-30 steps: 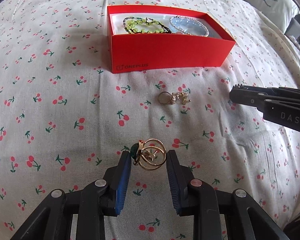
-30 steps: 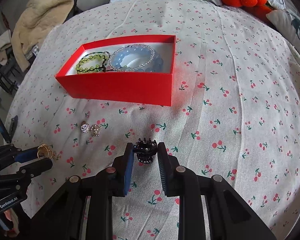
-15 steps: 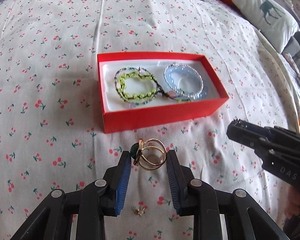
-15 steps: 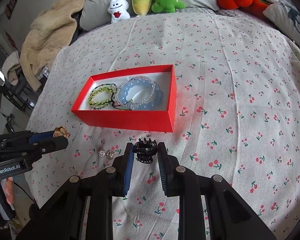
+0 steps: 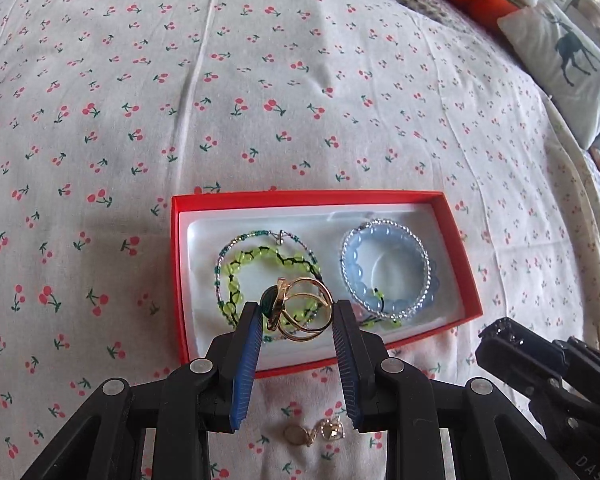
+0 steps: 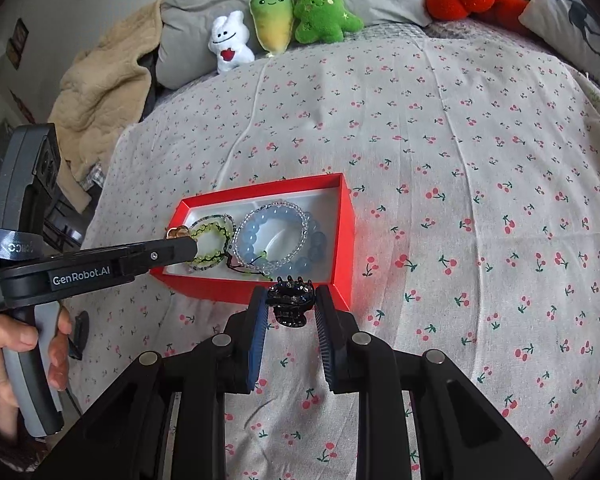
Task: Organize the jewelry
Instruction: 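Carry ring and clip over the red box and open the left tool to drop the ring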
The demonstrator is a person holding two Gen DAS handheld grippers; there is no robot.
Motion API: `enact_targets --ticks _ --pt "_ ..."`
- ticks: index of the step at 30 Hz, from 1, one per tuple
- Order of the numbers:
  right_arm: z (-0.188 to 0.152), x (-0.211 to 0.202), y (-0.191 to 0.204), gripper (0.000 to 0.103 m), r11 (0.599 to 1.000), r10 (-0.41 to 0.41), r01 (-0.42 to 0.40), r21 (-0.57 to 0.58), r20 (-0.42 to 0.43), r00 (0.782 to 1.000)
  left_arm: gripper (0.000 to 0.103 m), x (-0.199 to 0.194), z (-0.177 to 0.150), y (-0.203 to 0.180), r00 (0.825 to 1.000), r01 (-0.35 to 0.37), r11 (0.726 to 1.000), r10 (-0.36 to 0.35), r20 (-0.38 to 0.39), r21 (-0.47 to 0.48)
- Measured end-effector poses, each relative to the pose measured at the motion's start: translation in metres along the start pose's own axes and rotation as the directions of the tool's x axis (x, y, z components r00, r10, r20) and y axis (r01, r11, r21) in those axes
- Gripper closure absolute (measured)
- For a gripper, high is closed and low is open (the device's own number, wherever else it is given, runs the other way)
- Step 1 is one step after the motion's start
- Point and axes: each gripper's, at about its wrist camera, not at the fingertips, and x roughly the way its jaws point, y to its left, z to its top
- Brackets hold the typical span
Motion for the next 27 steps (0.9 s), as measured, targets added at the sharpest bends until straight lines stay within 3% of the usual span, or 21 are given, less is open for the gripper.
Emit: enact_targets --ticks 8,10,12,13,27 --pt "0.01 0.01 -0.002 0.078 1.0 0.008 -0.008 0.015 0.008 1.0 0.072 0.013 0.006 0.003 0.999 -0.029 0.999 0.029 -0.021 0.024" --pt "0.012 0.012 -0.001 0.078 1.0 0.008 -0.008 0.017 0.008 1.0 0.068 0.011 0.005 0.003 1.0 -0.027 0.999 0.027 -0.015 0.029" --pt "0.015 0.015 0.001 0.078 1.0 0.009 -0.009 0.016 0.012 1.0 0.054 0.005 0.004 0.002 1.0 -0.026 0.999 0.025 0.004 0.038" --pt "0.016 0.017 0.001 0.078 1.0 0.007 -0.007 0.016 0.014 1.0 0.053 0.001 0.003 0.002 1.0 -0.027 0.999 0.026 0.016 0.042" --pt "0.029 0.046 0.015 0.078 1.0 -0.023 0.023 -0.016 0.023 0.999 0.052 -0.028 -0.039 0.015 0.998 -0.007 0.998 0.003 0.058 0.061"
